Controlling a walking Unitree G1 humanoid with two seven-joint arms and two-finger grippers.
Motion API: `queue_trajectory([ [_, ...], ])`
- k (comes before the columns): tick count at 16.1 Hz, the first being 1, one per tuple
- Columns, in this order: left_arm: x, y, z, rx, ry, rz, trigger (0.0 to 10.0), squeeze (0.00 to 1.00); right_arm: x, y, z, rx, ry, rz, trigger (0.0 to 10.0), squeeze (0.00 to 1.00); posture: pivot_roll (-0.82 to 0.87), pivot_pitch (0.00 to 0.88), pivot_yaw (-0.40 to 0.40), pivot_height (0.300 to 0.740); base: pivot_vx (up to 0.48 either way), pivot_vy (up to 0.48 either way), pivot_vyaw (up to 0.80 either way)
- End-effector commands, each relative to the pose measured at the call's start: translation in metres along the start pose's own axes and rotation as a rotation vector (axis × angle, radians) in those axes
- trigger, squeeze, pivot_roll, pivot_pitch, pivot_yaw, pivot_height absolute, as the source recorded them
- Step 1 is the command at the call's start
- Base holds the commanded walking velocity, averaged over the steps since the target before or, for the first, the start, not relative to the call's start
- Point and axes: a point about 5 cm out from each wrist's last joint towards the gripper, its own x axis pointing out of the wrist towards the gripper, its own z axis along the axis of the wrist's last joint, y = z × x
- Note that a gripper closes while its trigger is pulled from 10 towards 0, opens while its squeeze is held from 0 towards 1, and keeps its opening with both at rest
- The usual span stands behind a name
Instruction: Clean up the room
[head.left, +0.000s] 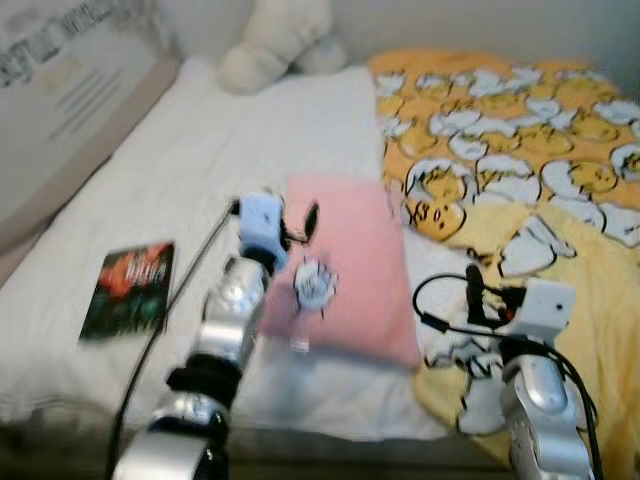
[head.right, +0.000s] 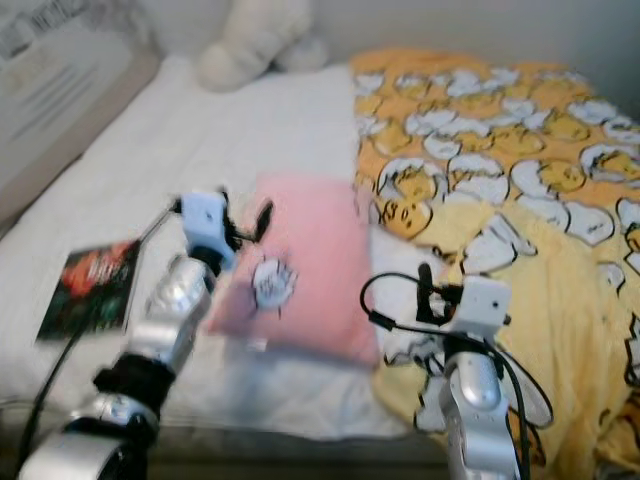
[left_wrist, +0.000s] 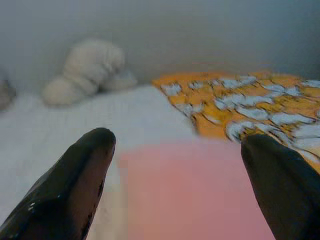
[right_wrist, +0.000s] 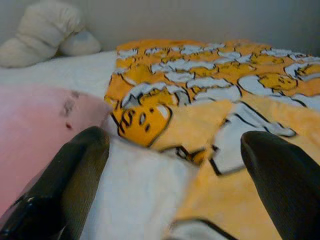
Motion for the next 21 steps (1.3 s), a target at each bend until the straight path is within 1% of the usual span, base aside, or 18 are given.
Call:
queue_trajectory([
  [1, 0.001, 0.016, -0.006, -0.025, 0.057, 0.050, 10.0, 0.00, 0.005, 0.009, -0.002, 0.040, 0.031, 0.035, 10.0, 0.00, -0.09, 0.000, 0.048, 0.740, 0.000, 0.000, 0.00],
  [2, 0.013, 0.026, -0.004, -0.037, 0.125, 0.041, 10.0, 0.00, 0.023, 0.005, 0.002, 0.165, 0.045, 0.003, 10.0, 0.00, -0.08, 0.000, 0.039, 0.740, 0.000, 0.000, 0.00],
  [3, 0.022, 0.035, -0.002, -0.074, 0.204, 0.043, 10.0, 0.00, 0.045, -0.007, 0.010, 0.273, 0.058, -0.048, 10.0, 0.00, -0.07, 0.000, 0.032, 0.740, 0.000, 0.000, 0.00],
  [6, 0.029, 0.039, 0.002, -0.207, 0.267, 0.013, 10.0, 0.00, 0.068, -0.020, 0.015, 0.352, 0.115, -0.035, 10.0, 0.00, -0.07, 0.000, 0.034, 0.740, 0.000, 0.000, 0.00],
  [7, 0.032, 0.043, 0.005, -0.256, 0.320, 0.000, 10.0, 0.00, 0.080, -0.027, 0.016, 0.412, 0.166, 0.024, 10.0, 0.00, -0.05, 0.000, 0.031, 0.740, 0.000, 0.000, 0.00],
  [8, 0.031, 0.045, 0.004, -0.267, 0.343, -0.001, 10.0, 0.00, 0.081, -0.027, 0.016, 0.430, 0.177, 0.037, 10.0, 0.00, -0.05, 0.000, 0.025, 0.740, 0.000, 0.000, 0.00],
  [9, 0.030, 0.052, 0.003, -0.322, 0.392, -0.007, 10.0, 0.00, 0.087, -0.028, 0.015, 0.469, 0.221, 0.075, 10.0, 0.00, -0.03, 0.046, 0.011, 0.740, 0.000, 0.000, 0.00],
  [10, 0.029, 0.052, 0.002, -0.353, 0.421, -0.024, 10.0, 0.00, 0.089, -0.028, 0.014, 0.498, 0.239, 0.093, 10.0, 0.00, -0.03, 0.054, 0.009, 0.740, 0.000, 0.000, 0.00],
  [11, 0.028, 0.054, 0.001, -0.362, 0.436, -0.024, 10.0, 0.00, 0.090, -0.028, 0.014, 0.512, 0.246, 0.102, 10.0, 0.00, -0.02, 0.098, -0.002, 0.740, 0.000, 0.000, 0.00],
  [12, 0.026, 0.057, 0.000, -0.352, 0.465, -0.015, 10.0, 0.00, 0.093, -0.022, 0.011, 0.556, 0.261, 0.137, 10.0, 0.00, -0.01, 0.162, -0.010, 0.740, 0.000, 0.000, 0.00],
  [13, 0.027, 0.057, 0.001, -0.355, 0.470, -0.025, 10.0, 0.00, 0.094, -0.019, 0.011, 0.566, 0.267, 0.150, 10.0, 0.00, -0.01, 0.170, -0.012, 0.740, 0.000, 0.000, 0.00],
  [14, 0.028, 0.053, 0.004, -0.395, 0.478, -0.065, 10.0, 0.00, 0.096, -0.006, 0.008, 0.595, 0.287, 0.193, 10.0, 0.00, 0.00, 0.216, -0.015, 0.740, 0.000, 0.000, 0.00],
  [15, 0.029, 0.051, 0.005, -0.425, 0.480, -0.097, 10.0, 0.00, 0.096, 0.002, 0.005, 0.644, 0.306, 0.210, 10.0, 0.00, 0.01, 0.233, -0.019, 0.740, 0.000, 0.000, 0.00],
  [16, 0.029, 0.050, 0.005, -0.427, 0.484, -0.113, 10.0, 0.00, 0.095, 0.008, 0.002, 0.662, 0.321, 0.213, 10.0, 0.00, 0.01, 0.240, -0.019, 0.740, 0.000, 0.000, 0.00],
  [17, 0.028, 0.048, 0.004, -0.455, 0.492, -0.132, 10.0, 0.00, 0.091, 0.021, -0.007, 0.709, 0.363, 0.240, 10.0, 0.00, 0.02, 0.258, -0.022, 0.740, 0.000, 0.000, 0.00],
  [18, 0.026, 0.040, -0.003, -0.457, 0.516, -0.153, 10.0, 0.00, 0.084, 0.037, -0.020, 0.740, 0.409, 0.245, 10.0, 0.00, 0.04, 0.267, -0.022, 0.740, 0.000, 0.000, 0.00],
  [19, 0.025, 0.029, -0.008, -0.475, 0.530, -0.186, 10.0, 0.00, 0.084, 0.045, -0.021, 0.770, 0.412, 0.239, 10.0, 0.00, 0.04, 0.268, -0.018, 0.740, 0.000, 0.000, 0.00],
  [21, 0.027, 0.015, -0.007, -0.509, 0.534, -0.241, 10.0, 0.00, 0.085, 0.046, -0.021, 0.793, 0.402, 0.217, 10.0, 0.00, 0.05, 0.264, -0.016, 0.740, 0.000, 0.000, 0.00],
])
